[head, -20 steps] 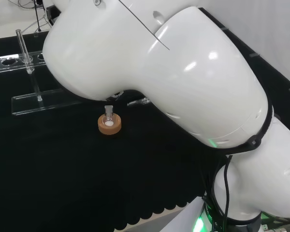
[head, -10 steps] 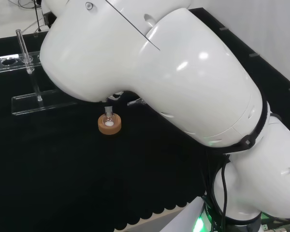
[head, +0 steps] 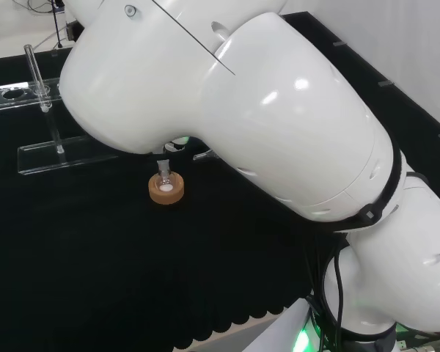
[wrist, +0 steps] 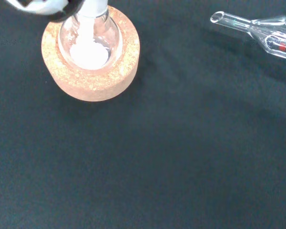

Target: Remove the funnel from the round-bottom flask.

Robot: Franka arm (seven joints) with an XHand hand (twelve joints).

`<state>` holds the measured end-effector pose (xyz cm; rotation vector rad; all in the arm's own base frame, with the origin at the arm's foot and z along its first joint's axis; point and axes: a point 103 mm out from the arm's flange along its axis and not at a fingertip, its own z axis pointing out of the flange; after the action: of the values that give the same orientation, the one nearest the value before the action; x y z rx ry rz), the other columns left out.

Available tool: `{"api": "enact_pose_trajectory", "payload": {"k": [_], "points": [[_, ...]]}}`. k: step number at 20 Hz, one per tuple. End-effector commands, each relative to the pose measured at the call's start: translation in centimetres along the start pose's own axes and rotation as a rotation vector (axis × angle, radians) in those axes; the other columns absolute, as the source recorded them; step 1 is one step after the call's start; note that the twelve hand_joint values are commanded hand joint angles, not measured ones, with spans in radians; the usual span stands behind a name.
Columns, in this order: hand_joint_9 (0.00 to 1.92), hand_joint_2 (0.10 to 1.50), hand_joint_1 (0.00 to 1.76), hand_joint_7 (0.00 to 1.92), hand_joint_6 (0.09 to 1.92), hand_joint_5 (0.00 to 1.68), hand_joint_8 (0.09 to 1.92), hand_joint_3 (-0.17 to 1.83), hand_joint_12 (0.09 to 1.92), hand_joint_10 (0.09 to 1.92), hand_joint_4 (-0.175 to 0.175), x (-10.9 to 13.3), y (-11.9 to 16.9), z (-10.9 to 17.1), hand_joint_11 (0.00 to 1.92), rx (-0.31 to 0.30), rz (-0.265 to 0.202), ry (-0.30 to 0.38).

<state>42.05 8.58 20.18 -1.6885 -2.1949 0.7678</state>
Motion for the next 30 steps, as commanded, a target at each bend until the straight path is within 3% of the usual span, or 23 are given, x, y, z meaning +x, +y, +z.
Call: {"api": "enact_pose_trajectory", "payload": {"k": [1,16,22,26,28,30], "points": [[0.26,0.58,0.74,0.00,0.09,0.11,0.69,0.55,1.45,0.83,-0.064,-0.3,-0.4,-0.2,0.38,-0.005,-0.001,0.011],[0.25,0.58,0.74,0.00,0.09,0.10,0.64,0.56,1.45,0.81,-0.062,1.9,1.9,-0.1,0.38,0.086,-0.110,-0.011],[0.26,0.58,0.74,0.00,0.09,0.10,0.63,0.56,1.45,0.80,-0.059,2.4,2.4,-0.4,0.39,0.090,-0.111,-0.053],[0.71,0.58,0.78,0.45,0.14,0.51,0.69,0.60,1.32,0.63,-0.028,2.6,2.2,-1.0,0.57,0.042,-0.088,-0.152],[0.95,0.60,0.83,0.67,0.34,0.70,0.67,0.62,1.21,0.52,-0.031,2.5,1.9,-1.4,0.76,-0.004,-0.072,-0.189],[1.16,0.62,0.88,0.82,0.57,0.81,0.67,0.62,1.05,0.42,-0.055,2.5,1.3,-2.1,0.98,-0.059,-0.060,-0.228]]}}
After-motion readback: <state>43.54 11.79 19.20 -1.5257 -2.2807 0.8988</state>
